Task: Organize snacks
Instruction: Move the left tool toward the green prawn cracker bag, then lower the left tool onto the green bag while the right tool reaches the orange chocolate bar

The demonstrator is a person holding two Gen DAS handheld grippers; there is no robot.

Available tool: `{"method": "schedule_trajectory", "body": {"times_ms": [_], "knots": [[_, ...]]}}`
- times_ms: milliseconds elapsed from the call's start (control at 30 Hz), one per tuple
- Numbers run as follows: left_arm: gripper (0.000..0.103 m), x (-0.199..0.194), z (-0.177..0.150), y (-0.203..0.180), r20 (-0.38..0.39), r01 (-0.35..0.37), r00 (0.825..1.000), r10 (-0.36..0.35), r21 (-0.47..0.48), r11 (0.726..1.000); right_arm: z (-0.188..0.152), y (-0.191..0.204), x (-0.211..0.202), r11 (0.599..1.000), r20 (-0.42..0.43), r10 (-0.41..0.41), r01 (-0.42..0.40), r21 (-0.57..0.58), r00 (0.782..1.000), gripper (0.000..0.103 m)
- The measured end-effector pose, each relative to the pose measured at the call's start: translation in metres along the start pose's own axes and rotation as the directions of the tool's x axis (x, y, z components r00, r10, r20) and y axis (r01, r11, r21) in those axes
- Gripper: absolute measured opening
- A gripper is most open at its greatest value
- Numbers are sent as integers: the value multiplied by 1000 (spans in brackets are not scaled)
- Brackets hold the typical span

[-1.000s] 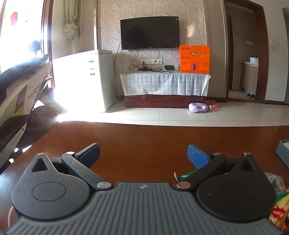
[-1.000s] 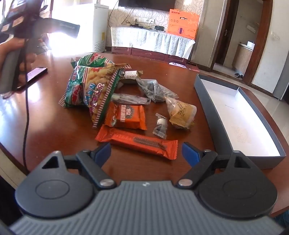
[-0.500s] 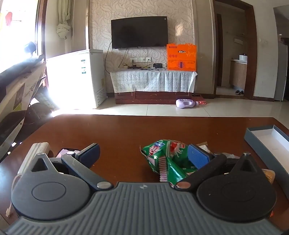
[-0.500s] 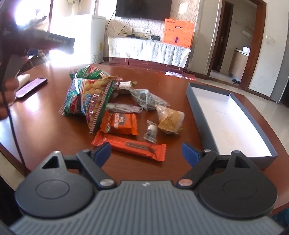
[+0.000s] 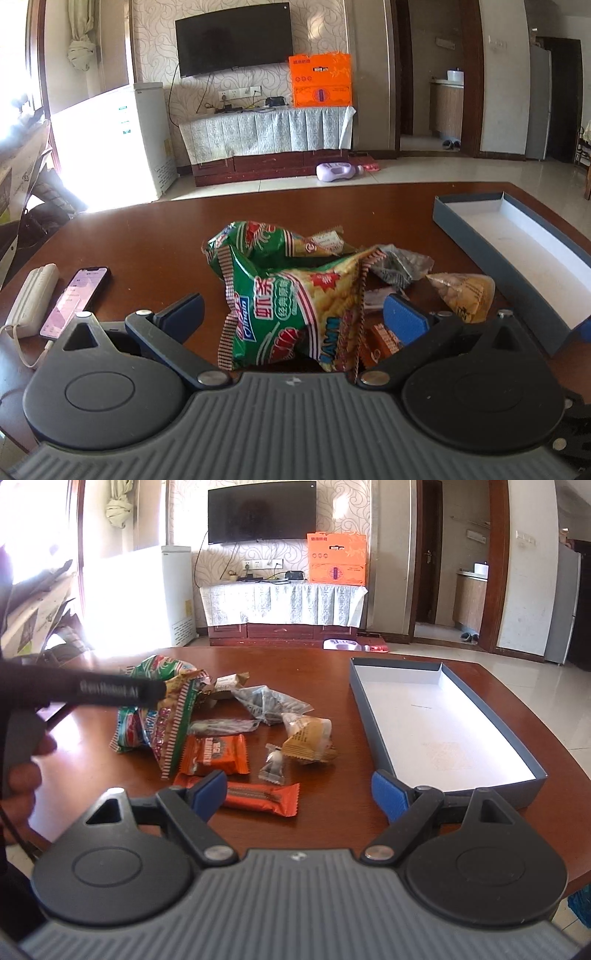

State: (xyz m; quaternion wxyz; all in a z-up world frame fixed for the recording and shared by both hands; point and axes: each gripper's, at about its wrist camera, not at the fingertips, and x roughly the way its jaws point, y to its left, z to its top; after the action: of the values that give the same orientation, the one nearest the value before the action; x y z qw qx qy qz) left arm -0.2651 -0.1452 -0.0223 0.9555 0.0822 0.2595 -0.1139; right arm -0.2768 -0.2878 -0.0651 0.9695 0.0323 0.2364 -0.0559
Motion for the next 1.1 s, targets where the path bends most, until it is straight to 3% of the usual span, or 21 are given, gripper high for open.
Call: {"method": "schedule_trajectory", "body": {"times_ms": [133, 367, 1100], "knots": [[103, -2, 14, -3, -15, 14, 1000, -14, -16, 1000, -1, -1, 2, 1000, -4, -4, 4, -6, 1000, 87], [103, 5, 25, 14, 15, -28, 999, 30, -88, 996, -3, -1, 3, 1000, -8, -13, 13, -17, 1000, 87], [103, 42, 20, 8, -5, 30, 1000, -30, -12, 999, -7, 8, 4, 997, -15, -21, 20, -76, 1000, 87]]}}
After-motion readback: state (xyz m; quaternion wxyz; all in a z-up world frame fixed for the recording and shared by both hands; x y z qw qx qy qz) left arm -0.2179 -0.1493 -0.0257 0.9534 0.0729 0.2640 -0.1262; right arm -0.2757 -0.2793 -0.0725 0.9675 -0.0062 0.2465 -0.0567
